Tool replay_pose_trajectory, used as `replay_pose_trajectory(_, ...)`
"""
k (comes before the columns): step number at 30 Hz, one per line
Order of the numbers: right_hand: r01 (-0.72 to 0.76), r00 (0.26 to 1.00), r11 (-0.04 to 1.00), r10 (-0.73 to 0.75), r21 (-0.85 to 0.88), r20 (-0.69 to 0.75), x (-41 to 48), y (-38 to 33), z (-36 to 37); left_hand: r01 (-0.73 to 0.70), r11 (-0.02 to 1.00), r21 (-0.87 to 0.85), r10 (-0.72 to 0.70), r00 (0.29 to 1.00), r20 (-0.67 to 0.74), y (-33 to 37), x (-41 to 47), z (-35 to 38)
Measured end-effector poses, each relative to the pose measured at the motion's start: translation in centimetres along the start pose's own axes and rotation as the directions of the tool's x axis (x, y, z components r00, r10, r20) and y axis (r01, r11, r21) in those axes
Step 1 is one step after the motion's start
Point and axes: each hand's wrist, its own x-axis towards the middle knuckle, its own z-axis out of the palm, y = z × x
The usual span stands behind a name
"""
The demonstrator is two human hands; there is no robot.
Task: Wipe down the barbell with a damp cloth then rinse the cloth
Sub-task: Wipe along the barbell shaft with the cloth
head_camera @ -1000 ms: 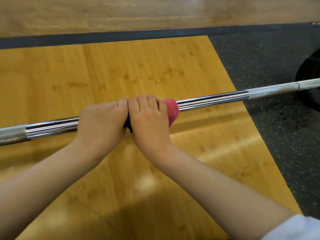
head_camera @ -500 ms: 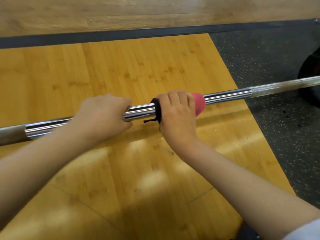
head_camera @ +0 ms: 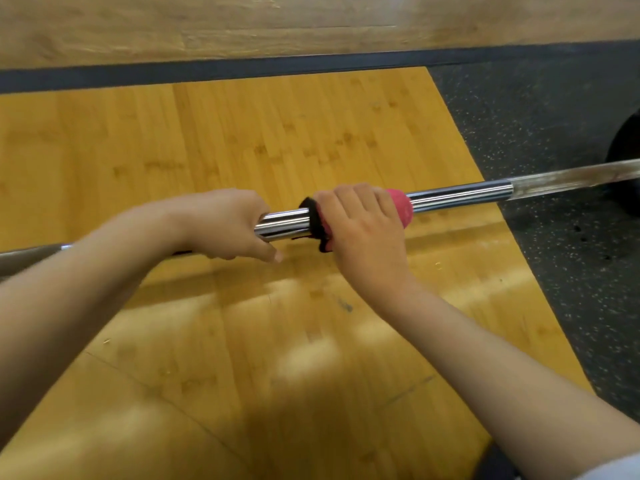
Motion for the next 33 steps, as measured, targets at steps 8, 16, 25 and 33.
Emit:
replay_pose_trajectory(8, -0.215, 0.976, 0.976, 0.215, 0.028, -0.017, 0.4, -3.2, 0.6, 0.089, 0.893, 0.44, 0.246, 0.723, -0.646, 0.7, -1.1, 4.8)
replay_pose_trajectory(16, -0.071, 0.997, 0.995, 0.073, 0.065, -0.024, 1.0, -4.0, 0.2, 0.111, 0.88, 0.462, 0.282, 0.661, -0.695, 0.2, -0.3, 5.3)
replay_pose_trajectory(25, -0.187, 0.982, 0.982, 0.186, 0.013, 0.018, -0.3, 1.1, -0.1, 0.023, 0.989, -0.145, -0.007, 0.994, 0.112, 0.9, 0.2, -1.0)
replay_pose_trajectory(33, -0.195, 0.98, 0.98, 0.197, 0.046, -0.042, 1.1, -5.3, 0.8, 0.13, 0.867, 0.482, 0.337, 0.56, -0.757, 0.4, -0.3, 5.9)
